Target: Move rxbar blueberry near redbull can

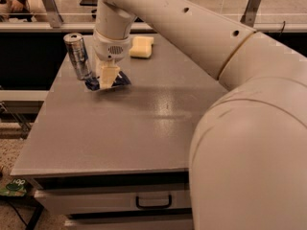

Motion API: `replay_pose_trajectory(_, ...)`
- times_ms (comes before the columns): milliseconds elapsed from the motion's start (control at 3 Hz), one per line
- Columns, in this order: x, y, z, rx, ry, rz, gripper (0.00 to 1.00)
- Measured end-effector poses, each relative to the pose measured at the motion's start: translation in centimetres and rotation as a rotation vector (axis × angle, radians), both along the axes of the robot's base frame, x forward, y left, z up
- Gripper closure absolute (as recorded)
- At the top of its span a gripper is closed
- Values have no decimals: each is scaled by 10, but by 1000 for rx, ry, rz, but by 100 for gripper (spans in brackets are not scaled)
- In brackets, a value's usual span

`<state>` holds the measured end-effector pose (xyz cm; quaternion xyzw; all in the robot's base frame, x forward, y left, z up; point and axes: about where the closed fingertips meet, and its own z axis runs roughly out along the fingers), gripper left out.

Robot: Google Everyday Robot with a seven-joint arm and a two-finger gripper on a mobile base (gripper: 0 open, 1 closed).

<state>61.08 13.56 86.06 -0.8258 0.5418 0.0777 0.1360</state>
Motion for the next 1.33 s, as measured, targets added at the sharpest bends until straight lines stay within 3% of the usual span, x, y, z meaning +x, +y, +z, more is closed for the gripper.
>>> replay_pose_trajectory(333, 15, 1, -4, -9, -13, -24, 47)
replay_pose_trajectory(1000, 22, 2, -10, 21, -35, -46, 0)
replay_pose_trajectory(1333, 22, 2, -10, 21, -35, -46, 0)
